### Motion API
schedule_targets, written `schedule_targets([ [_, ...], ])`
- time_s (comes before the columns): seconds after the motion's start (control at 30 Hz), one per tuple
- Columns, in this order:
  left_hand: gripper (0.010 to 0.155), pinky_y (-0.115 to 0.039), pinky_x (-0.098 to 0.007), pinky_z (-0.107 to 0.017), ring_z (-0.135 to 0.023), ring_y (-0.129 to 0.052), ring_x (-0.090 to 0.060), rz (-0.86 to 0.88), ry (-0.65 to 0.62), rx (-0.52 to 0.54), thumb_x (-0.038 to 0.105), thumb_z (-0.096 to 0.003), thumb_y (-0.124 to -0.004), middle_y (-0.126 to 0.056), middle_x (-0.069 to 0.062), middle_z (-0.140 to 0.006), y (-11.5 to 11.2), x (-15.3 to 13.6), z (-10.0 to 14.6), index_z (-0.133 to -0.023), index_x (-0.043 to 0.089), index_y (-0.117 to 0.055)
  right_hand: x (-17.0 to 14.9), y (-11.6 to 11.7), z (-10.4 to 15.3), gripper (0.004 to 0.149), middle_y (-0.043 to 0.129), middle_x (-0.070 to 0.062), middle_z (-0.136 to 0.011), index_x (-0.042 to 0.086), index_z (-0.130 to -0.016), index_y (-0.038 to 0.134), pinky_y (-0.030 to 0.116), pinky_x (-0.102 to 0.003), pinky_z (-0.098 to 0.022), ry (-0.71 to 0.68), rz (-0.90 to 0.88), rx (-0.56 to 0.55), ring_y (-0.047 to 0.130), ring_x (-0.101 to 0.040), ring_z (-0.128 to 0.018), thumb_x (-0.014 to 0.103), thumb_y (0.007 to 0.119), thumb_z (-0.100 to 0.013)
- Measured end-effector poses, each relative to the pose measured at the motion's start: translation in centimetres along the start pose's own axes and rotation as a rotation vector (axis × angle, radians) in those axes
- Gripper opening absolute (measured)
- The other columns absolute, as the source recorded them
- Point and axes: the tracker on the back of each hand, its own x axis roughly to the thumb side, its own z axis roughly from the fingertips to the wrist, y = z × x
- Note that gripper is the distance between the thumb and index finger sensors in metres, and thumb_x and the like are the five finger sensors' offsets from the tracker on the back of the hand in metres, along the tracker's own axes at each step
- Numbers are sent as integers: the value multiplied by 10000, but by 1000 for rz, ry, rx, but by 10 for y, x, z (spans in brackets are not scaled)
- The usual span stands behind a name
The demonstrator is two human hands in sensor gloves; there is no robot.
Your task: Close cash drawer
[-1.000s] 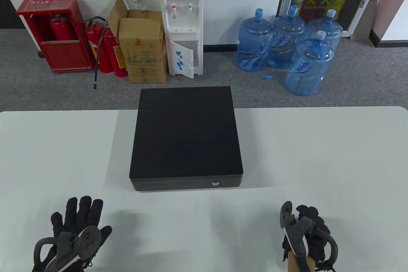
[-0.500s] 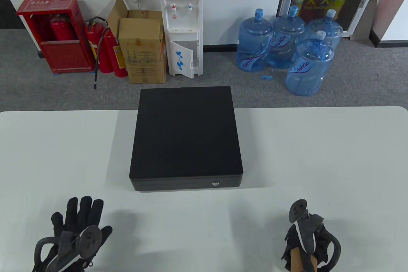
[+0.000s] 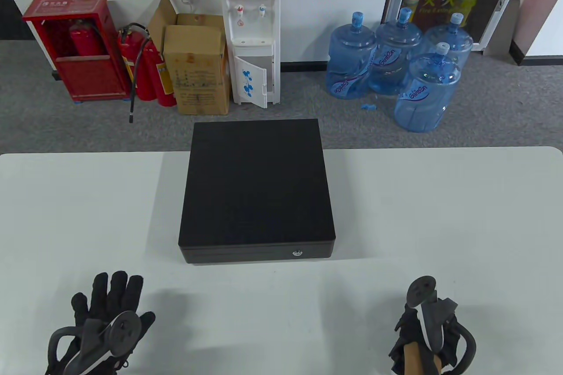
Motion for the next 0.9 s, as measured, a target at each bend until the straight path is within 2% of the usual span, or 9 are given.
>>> schedule_targets([
  [0.07,815,-336,-743,-760,-1196,-279,-457,1,1,1,692,-505,-449,-330,-110,-1302,0,0,0,-1190,307,-234,3,-9,3,534,928,25,-829,312,-866,822,899,-383,-409,-22,2,-28,1026,-195,-566,529,807,-378],
  [0.2,816,-335,-743,-759,-1196,-278,-455,0,3,1,693,-505,-449,-327,-111,-1303,0,-1,0,-1190,307,-232,16,-31,14,562,866,16,-933,307,-909,788,849,-463,-537,-108,-158,-38,955,-233,-757,540,765,-397],
  [0.3,815,-335,-744,-759,-1196,-277,-457,-1,3,1,693,-505,-448,-326,-111,-1302,0,0,0,-1190,307,-233,28,-47,25,597,799,22,-1015,313,-945,750,793,-504,-618,-180,-197,-61,881,-244,-876,559,741,-400],
  [0.5,815,-334,-744,-758,-1195,-271,-458,0,12,14,693,-504,-448,-320,-114,-1302,1,-2,1,-1189,307,-231,59,-73,62,682,590,63,-1156,355,-1020,626,615,-543,-751,-385,-138,-228,647,-217,-1071,629,654,-396],
  [0.73,818,-329,-746,-758,-1193,-264,-461,-15,14,26,693,-504,-447,-309,-114,-1302,2,-1,1,-1190,307,-226,82,-67,97,738,372,115,-1207,410,-1069,474,391,-552,-794,-584,-71,-387,378,-162,-1141,679,554,-386],
  [0.9,819,-329,-746,-758,-1194,-265,-460,-21,20,45,695,-503,-447,-312,-114,-1302,2,-2,2,-1190,307,-227,92,-44,105,771,251,147,-1209,450,-1083,374,281,-585,-772,-610,-22,-346,259,-151,-1143,717,475,-367],
])
